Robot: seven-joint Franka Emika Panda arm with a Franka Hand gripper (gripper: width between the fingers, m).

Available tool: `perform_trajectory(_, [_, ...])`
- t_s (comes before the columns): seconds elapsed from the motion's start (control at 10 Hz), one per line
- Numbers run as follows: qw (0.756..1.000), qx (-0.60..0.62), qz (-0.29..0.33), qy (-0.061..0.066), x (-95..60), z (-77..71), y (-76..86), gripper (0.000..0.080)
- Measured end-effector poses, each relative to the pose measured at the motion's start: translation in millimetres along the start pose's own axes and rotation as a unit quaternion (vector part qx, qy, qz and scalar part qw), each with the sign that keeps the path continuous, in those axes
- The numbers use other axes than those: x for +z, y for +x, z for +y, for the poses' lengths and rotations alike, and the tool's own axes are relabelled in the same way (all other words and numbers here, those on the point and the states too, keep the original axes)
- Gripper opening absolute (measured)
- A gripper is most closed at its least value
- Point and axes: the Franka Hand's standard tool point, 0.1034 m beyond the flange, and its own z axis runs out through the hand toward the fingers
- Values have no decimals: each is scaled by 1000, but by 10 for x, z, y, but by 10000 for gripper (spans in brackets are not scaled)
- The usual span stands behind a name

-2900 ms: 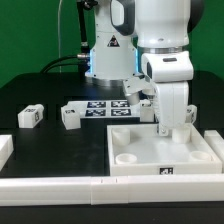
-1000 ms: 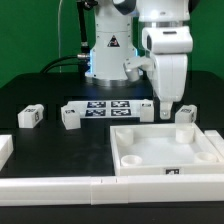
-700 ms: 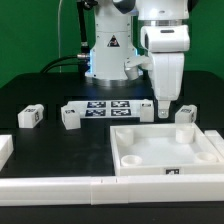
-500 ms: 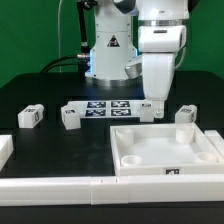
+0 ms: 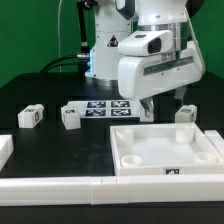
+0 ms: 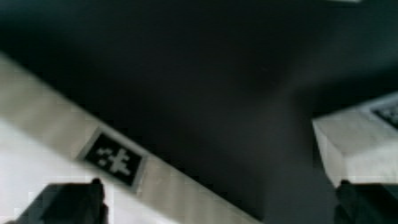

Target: Assemble one leg

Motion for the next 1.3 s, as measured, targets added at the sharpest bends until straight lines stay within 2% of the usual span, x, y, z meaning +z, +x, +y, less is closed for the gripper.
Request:
perform_trajectory(0.2, [990,142,-2,7,17,-151,28,649])
perform_trajectory(0.4, [966,258,-3,14,25,-254,57,649])
perform_trajectory(0.5, [958,287,-3,16,27,-266,57,649])
perform_trajectory(0.8, [913,408,-6,22,36,-264,43,649])
perform_trajectory(1.0, [872,489,-8,26,38,-281,41,649])
perform_trajectory(1.3, [871,490,-8,27,40,-290,38,649])
